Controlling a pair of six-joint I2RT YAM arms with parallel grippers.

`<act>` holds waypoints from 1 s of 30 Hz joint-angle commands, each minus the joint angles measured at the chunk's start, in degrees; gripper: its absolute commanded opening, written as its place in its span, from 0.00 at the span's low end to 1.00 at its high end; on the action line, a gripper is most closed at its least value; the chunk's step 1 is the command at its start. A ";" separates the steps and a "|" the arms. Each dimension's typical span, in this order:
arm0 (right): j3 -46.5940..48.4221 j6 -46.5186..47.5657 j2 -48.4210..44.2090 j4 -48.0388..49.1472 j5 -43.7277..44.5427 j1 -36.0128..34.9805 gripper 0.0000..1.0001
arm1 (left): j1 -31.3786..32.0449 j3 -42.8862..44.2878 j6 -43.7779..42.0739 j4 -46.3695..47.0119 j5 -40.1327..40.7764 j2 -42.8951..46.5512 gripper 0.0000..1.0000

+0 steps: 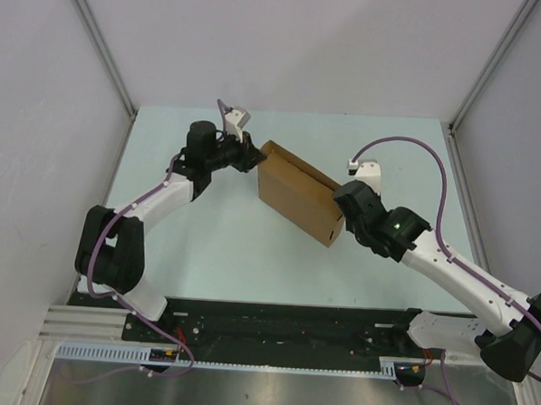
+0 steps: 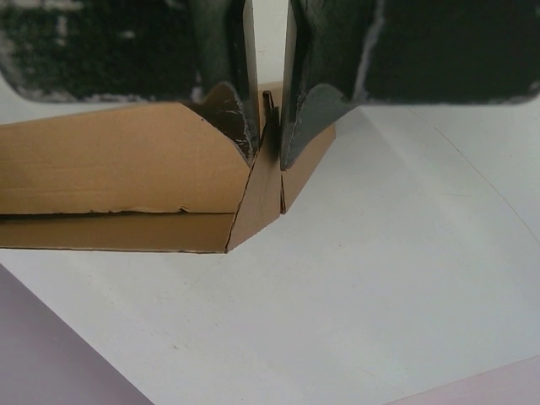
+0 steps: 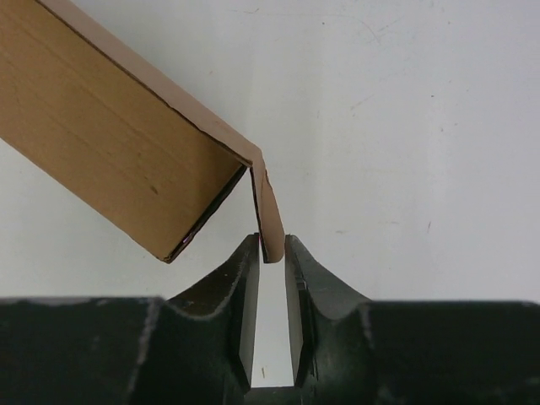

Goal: Fold the paper box

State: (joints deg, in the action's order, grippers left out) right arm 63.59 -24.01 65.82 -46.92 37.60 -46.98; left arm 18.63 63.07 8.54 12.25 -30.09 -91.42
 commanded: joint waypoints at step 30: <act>0.21 -6.49 -1.40 7.54 -16.77 9.98 0.00 | 0.61 -7.70 1.49 0.93 3.37 8.36 0.15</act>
State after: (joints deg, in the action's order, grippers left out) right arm 63.59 -27.79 66.19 -42.09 25.67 -38.92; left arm 18.70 55.92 9.15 12.69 -27.05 -85.58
